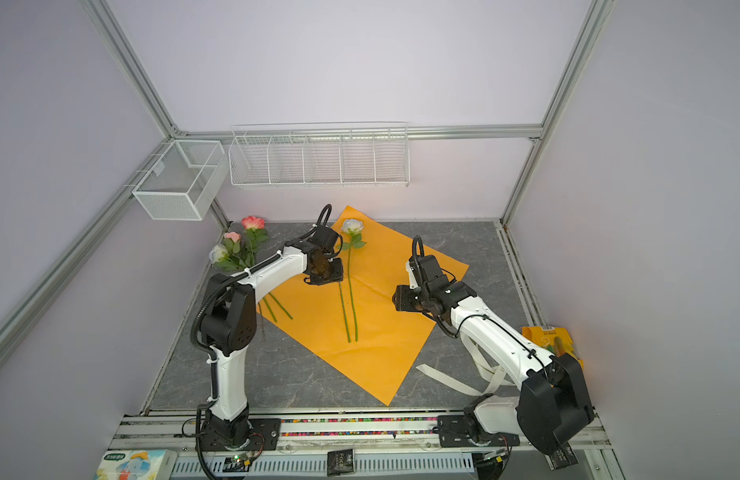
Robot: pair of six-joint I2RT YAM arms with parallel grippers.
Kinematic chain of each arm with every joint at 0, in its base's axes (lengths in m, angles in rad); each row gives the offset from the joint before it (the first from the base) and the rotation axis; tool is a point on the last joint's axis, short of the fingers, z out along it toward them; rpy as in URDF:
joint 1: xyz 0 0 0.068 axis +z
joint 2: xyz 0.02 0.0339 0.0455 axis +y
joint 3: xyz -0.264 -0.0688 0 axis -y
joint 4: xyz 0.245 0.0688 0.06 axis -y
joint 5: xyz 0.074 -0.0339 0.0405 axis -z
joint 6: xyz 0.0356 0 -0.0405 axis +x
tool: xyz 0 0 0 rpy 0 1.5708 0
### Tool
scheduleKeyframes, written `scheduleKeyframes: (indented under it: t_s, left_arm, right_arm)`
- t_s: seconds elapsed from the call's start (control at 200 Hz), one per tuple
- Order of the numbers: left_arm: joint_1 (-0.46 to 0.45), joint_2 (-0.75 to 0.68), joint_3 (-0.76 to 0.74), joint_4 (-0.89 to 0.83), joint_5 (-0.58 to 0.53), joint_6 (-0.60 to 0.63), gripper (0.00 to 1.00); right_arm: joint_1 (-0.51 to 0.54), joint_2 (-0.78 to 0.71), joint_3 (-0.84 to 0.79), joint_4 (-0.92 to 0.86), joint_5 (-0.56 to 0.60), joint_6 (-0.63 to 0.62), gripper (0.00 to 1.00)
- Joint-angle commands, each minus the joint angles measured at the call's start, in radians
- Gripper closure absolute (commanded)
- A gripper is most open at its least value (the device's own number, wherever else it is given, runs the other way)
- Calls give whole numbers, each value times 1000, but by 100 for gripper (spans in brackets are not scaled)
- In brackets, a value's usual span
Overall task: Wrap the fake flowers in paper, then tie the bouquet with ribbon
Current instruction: 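Carry the second rose onto the sheet beside the first with the left gripper, then move the left gripper back to the remaining roses and grasp a stem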
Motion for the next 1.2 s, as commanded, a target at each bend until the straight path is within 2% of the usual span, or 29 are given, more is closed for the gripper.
scheduleKeyframes:
  t_s: [0.0, 0.2, 0.28, 0.37, 0.665, 0.77, 0.985, 1.195]
  left_arm:
    - [63, -134, -57, -58, -85, 28, 56]
    - [331, -215, -242, -30, -38, 42, 58]
    - [435, -202, -263, -19, -5, 54, 59]
    - [505, -160, -225, -42, -6, 76, 61]
    - [556, 34, -2, -136, -123, 144, 67]
    - [570, 95, 66, -129, -107, 179, 68]
    - [580, 238, 257, -193, -145, 237, 69]
    - [585, 348, 387, -218, -112, 277, 72]
  right_arm:
    - [-6, 18, 5, 41, -36, 14, 48]
    - [6, 72, 29, 89, -118, 9, 48]
    - [20, 99, 46, 97, -134, 2, 48]
    - [31, 129, 63, 101, -143, 0, 48]
    - [44, 205, 100, 123, -167, 6, 48]
    - [45, 226, 113, 129, -179, 5, 48]
    - [47, 277, 140, 131, -194, 5, 48]
    - [47, 311, 167, 125, -198, 1, 48]
